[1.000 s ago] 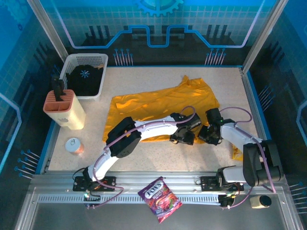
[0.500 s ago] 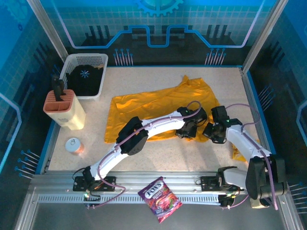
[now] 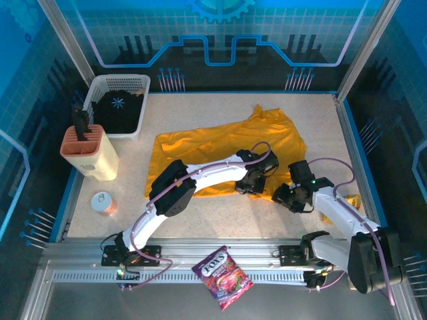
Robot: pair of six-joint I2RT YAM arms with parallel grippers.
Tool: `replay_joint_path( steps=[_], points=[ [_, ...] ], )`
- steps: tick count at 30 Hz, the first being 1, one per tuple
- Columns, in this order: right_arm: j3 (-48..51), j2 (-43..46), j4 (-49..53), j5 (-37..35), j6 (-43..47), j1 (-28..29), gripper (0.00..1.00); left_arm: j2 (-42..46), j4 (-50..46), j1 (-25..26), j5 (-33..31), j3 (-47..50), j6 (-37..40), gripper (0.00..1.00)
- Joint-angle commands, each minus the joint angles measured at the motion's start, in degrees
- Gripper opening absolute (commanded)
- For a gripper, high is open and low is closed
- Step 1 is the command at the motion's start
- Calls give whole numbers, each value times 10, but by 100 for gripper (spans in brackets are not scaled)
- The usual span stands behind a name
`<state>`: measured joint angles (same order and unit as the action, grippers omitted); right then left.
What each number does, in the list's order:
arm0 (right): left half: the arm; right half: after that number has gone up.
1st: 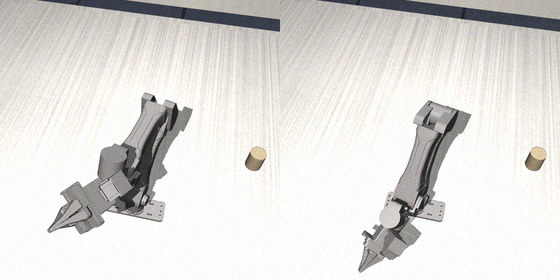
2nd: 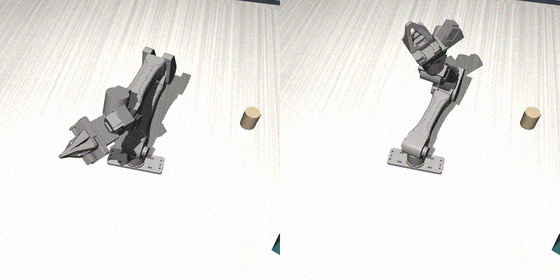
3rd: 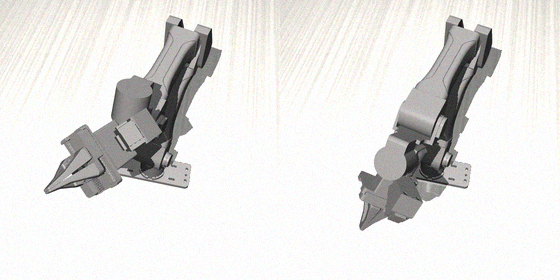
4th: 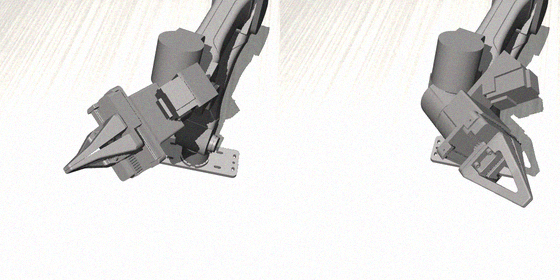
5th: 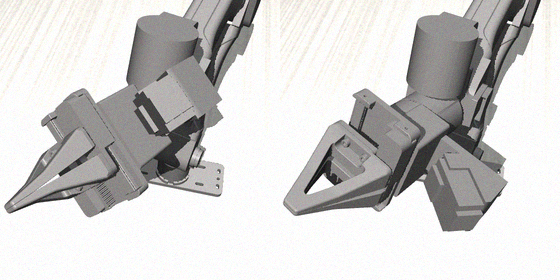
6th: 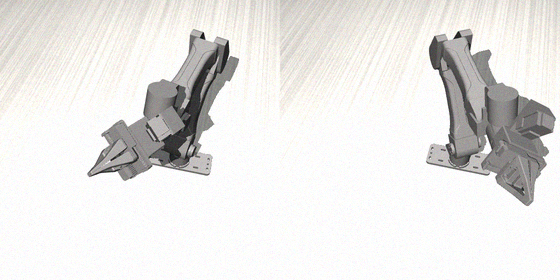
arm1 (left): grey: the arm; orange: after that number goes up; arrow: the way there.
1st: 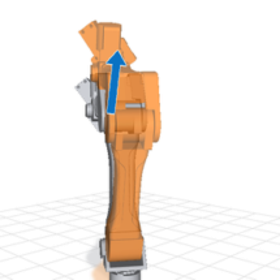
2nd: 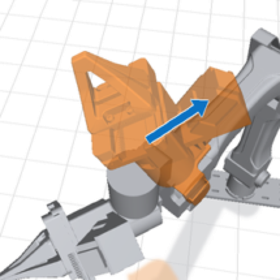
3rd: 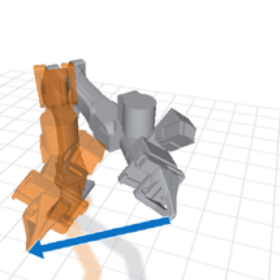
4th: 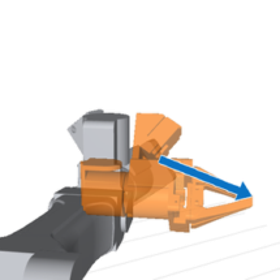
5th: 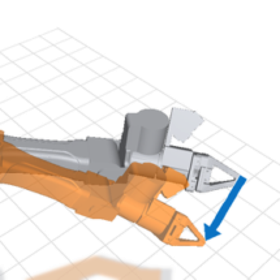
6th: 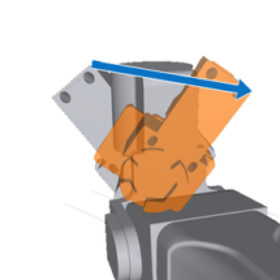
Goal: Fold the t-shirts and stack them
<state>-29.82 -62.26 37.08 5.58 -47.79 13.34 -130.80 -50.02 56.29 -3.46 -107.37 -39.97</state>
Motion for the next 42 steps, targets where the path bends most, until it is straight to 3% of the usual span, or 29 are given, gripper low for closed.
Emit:
replay_joint_path(
  steps=[1, 20, 24, 30, 42],
  points=[
    [13, -8, -30, 10, -56, 27, 44, 37, 19, -2, 29, 16, 9, 0],
    [-102, -203, -47, -90, -10, 34, 42, 87, 43, -2, 76, 71, 34, 0],
    [-128, -236, -46, -94, -2, 34, 33, 104, 48, -2, 83, 88, 46, 0],
    [-162, -270, -30, -114, 16, 35, 0, 114, 58, -7, 91, 111, 55, 0],
    [-246, -192, 186, -197, 148, 2, 0, 143, 80, -18, 96, 153, 67, 0]
  ],
)
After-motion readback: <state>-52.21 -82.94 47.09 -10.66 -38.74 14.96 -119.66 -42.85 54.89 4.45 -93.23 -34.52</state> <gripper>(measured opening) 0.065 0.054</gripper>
